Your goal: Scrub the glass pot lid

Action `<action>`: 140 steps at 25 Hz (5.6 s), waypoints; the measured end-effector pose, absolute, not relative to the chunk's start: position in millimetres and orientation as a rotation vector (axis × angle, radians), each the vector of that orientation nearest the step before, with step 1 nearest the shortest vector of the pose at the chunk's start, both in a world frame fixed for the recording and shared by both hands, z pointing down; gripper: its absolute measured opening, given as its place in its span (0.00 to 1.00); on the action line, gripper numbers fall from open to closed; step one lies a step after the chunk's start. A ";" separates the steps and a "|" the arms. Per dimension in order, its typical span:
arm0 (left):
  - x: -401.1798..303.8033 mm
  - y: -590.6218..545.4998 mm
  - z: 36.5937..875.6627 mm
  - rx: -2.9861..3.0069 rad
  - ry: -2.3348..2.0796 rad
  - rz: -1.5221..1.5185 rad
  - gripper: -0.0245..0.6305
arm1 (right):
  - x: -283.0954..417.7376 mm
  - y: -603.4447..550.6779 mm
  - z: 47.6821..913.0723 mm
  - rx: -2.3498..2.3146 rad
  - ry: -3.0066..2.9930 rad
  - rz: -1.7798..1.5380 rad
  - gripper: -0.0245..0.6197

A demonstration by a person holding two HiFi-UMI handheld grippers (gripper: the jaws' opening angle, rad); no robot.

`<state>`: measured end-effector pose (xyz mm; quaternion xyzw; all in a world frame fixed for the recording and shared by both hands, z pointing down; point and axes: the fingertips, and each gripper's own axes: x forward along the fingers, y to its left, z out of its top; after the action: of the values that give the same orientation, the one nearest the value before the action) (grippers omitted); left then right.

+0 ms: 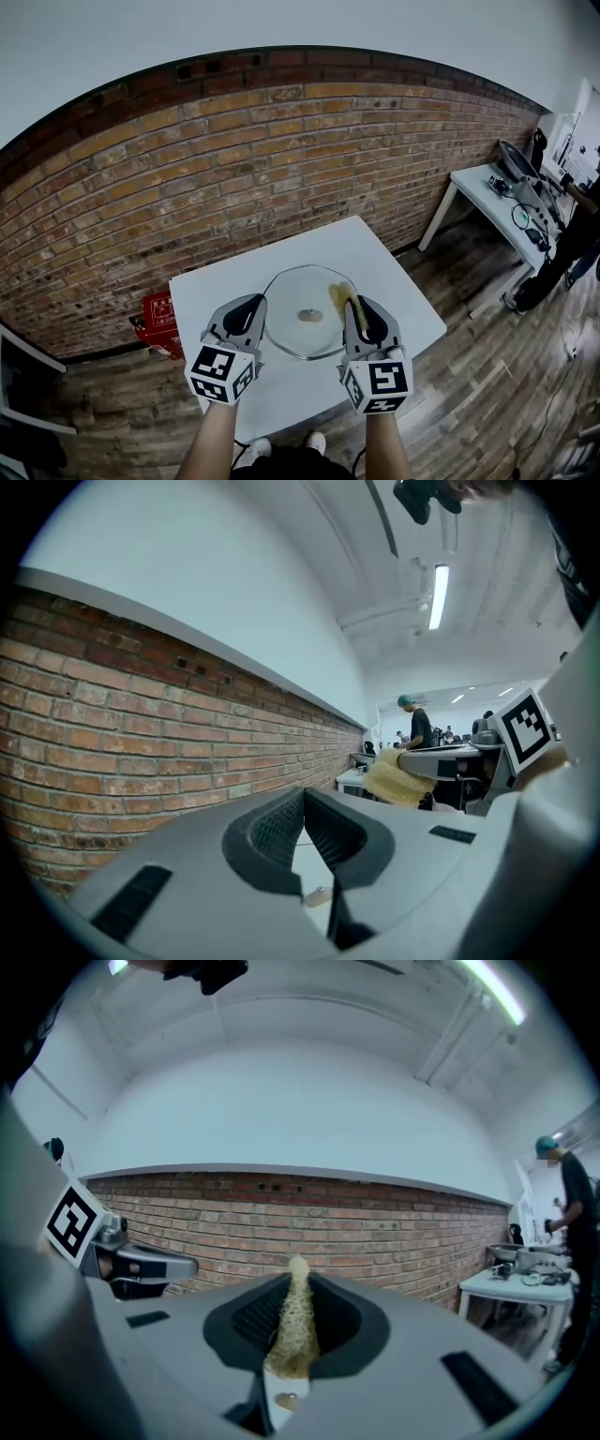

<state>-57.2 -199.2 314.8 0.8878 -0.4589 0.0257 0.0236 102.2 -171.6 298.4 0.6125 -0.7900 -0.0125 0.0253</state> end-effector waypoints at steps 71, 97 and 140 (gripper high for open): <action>-70.2 -227.3 533.3 2.389 -1.342 0.384 0.05 | 95.8 -215.9 491.9 1.707 -2.341 0.350 0.13; -75.5 -251.7 563.8 2.160 -1.249 0.249 0.27 | 103.6 -231.6 491.3 1.678 -2.316 0.316 0.13; -71.6 -261.5 576.3 2.135 -1.265 0.264 0.25 | 10.3 -340.4 539.6 1.303 -2.277 0.385 0.13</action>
<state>-71.6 -261.5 576.3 0.8113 -0.4805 0.1003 0.3176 10.3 -340.4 539.6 0.4768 -0.8331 0.1408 0.2426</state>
